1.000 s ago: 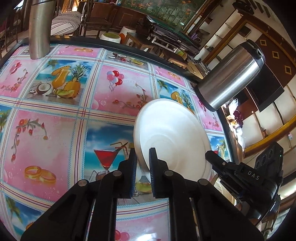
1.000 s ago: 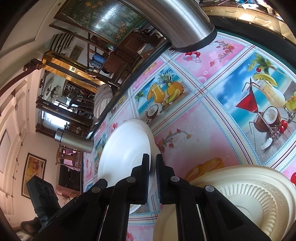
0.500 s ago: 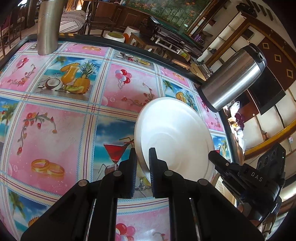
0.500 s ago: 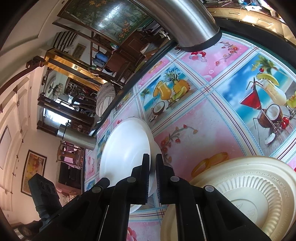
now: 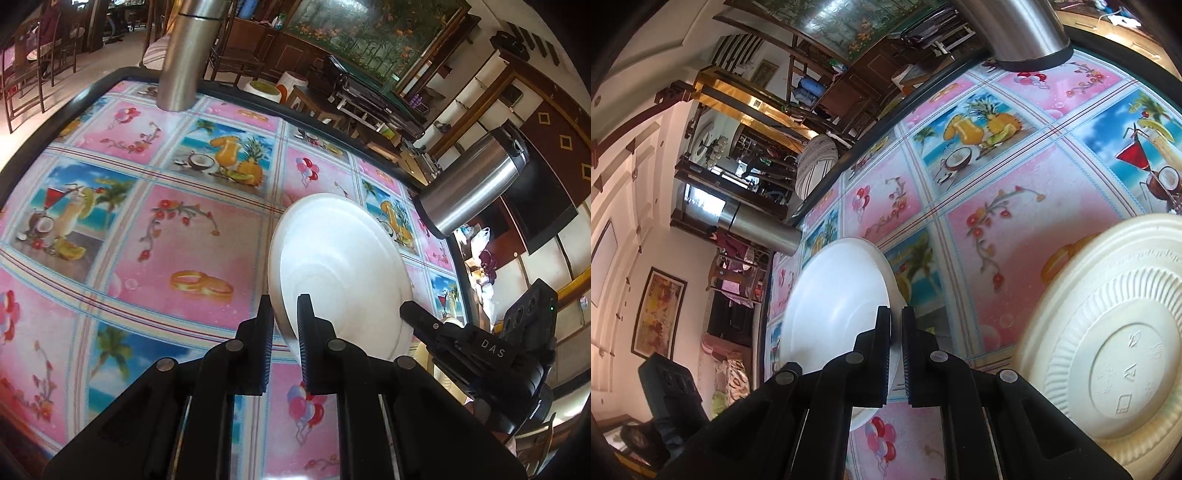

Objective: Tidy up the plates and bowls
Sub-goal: 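Carry the white bowl with the left tool to the plate stack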

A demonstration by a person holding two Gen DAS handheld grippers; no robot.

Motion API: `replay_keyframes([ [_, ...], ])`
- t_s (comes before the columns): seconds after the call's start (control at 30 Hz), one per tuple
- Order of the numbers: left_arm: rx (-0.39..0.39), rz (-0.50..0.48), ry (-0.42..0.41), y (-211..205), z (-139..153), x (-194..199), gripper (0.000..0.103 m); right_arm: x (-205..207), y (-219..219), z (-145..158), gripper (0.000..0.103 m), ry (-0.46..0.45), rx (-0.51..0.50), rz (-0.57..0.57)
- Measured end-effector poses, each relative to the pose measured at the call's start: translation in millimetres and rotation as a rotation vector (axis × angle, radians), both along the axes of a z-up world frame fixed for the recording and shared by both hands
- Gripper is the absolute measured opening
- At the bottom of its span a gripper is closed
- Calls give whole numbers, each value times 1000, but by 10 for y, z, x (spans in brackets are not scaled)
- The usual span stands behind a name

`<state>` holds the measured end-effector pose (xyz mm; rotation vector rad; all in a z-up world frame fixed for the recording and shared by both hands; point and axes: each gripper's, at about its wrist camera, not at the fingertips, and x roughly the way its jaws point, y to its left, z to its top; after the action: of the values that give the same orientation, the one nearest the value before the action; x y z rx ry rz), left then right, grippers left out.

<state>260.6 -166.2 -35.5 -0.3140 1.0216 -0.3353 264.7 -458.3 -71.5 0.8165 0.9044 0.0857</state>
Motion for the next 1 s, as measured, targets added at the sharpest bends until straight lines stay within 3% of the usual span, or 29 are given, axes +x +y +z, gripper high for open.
replay_keyframes([
  [0.43, 30, 25, 33, 532, -79, -696, 10, -583, 643, 120, 6, -20, 11, 73],
  [1.0, 100, -10, -106, 836, 319, -1666, 11, -1716, 978, 365, 6, -129, 76, 65],
])
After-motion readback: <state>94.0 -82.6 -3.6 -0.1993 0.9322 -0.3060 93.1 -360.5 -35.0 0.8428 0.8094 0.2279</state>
